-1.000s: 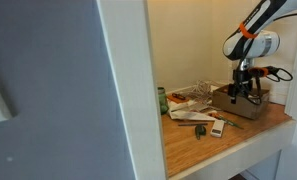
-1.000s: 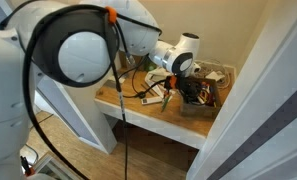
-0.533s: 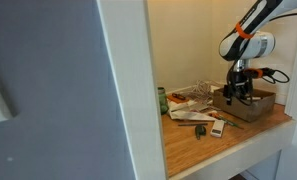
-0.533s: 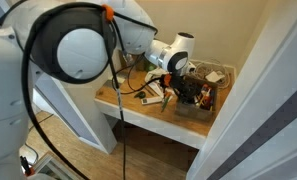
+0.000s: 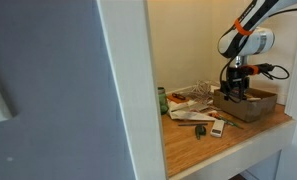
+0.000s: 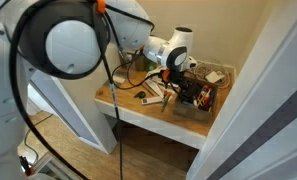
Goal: Push the cardboard box and a little to the right, pick up the red object from the table and put it in the cardboard box, pull the cardboard box a little to the left
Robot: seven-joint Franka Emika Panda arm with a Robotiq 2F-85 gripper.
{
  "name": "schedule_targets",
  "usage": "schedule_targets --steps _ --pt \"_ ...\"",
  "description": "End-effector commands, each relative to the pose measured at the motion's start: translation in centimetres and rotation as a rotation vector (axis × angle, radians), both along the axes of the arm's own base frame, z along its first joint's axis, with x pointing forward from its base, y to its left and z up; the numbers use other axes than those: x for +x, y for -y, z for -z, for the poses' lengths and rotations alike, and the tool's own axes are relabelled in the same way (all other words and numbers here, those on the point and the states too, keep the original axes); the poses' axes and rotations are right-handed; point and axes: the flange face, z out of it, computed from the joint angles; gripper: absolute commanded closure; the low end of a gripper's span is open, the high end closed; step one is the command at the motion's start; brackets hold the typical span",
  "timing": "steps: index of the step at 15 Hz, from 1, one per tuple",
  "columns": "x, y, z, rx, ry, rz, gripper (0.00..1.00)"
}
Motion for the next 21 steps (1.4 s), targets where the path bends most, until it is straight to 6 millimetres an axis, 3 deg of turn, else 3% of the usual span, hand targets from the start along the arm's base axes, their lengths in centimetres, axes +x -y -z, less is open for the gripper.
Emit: schedule_targets --steps 1,10,17,18,21 --pt "-0.6 -0.7 -3.7 -0.046 0.015 0.036 0.00" --pt "-3.3 -6.1 -10.5 -0.149 0.051 0.164 0.00" --pt "-8.1 -8.7 -16.8 -0.166 0.003 0.096 0.00" --pt "-5.7 -8.0 -15.4 -0.172 0.014 0.131 0.00" --pt "-7.3 -8.4 -17.0 -0.167 0.013 0.112 0.00"
